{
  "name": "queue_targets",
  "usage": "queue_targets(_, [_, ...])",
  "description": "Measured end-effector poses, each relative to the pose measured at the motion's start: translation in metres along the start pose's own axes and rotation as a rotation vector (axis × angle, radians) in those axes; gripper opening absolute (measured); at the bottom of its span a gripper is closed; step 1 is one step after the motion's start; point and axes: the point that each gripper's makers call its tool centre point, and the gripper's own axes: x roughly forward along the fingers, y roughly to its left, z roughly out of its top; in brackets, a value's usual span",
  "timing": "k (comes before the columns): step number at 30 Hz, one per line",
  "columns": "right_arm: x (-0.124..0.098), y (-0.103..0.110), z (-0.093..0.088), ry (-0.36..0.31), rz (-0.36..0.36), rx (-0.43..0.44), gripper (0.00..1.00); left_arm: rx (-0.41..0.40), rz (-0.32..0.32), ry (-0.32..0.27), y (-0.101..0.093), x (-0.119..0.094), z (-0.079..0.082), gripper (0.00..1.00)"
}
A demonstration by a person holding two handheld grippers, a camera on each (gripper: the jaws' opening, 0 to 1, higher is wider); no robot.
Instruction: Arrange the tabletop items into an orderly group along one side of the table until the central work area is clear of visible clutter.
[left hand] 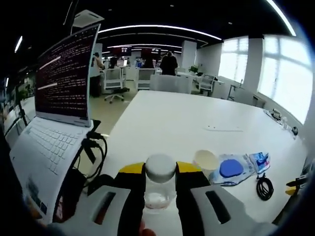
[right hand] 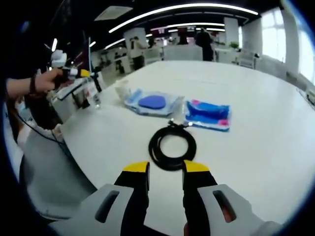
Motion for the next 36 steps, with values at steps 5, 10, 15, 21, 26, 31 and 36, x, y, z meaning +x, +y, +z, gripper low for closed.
queue_targets(5, [0.0, 0.0, -0.001, 0.002, -0.005, 0.008, 0.24, 0.031, -0.038, -0.007, -0.009, 0.02, 0.018, 0.21])
queue_targets(10, [-0.001, 0.002, -0.001, 0.002, -0.009, 0.021, 0.24, 0.062, -0.075, -0.008, -0.021, 0.04, 0.033, 0.21])
queue_targets(15, [-0.001, 0.007, -0.005, 0.008, -0.008, 0.029, 0.24, 0.111, -0.101, 0.007, -0.031, 0.057, 0.039, 0.21])
queue_targets(21, [-0.002, 0.009, -0.007, 0.011, -0.012, 0.038, 0.24, 0.127, -0.126, 0.025, -0.038, 0.075, 0.039, 0.2])
queue_targets(26, [-0.003, 0.007, -0.008, 0.011, -0.019, 0.043, 0.24, 0.135, -0.141, 0.04, -0.044, 0.079, 0.034, 0.2])
queue_targets(31, [-0.003, 0.006, -0.009, 0.018, -0.021, 0.041, 0.24, 0.141, -0.151, 0.059, -0.047, 0.081, 0.024, 0.2])
queue_targets(36, [-0.003, 0.006, -0.008, 0.019, -0.021, 0.04, 0.24, 0.132, -0.157, 0.075, -0.048, 0.08, 0.014, 0.2])
